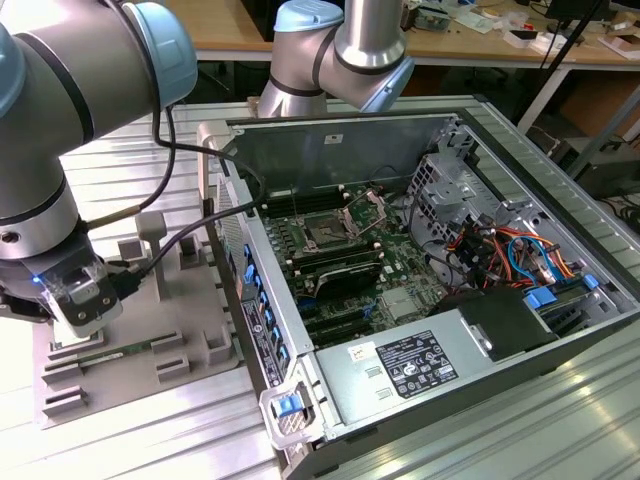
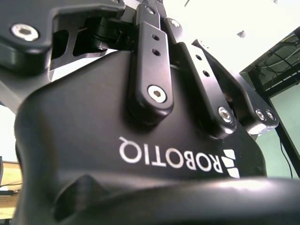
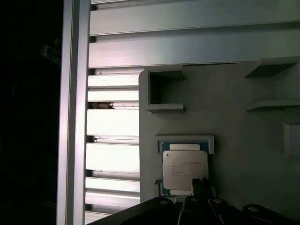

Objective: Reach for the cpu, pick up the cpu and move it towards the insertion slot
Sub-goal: 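Pick up the cpu and move it towards the insertion slot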

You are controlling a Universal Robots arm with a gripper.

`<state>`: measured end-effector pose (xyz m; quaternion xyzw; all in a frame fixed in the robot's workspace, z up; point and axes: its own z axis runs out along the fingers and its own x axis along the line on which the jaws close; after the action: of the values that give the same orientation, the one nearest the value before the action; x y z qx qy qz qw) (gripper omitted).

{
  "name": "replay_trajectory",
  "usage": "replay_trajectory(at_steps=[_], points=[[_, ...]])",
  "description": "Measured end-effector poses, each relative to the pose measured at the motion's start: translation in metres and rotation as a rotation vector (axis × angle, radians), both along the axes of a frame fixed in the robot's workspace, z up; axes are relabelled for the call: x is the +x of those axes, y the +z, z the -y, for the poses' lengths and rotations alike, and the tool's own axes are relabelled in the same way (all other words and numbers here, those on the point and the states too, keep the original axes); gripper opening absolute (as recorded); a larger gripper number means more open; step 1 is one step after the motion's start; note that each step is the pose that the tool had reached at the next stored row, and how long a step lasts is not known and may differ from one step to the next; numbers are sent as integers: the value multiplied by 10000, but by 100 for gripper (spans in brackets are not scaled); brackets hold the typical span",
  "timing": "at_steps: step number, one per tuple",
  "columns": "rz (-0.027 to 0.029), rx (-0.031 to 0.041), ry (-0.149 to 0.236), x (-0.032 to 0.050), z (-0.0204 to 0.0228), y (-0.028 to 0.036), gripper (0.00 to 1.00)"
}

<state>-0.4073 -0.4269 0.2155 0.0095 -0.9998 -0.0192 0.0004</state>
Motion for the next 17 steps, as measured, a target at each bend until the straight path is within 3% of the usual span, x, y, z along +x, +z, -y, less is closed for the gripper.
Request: replay_trajectory(at_steps=[17], points=[[-1,-1,0,-2,21,-30,11]])
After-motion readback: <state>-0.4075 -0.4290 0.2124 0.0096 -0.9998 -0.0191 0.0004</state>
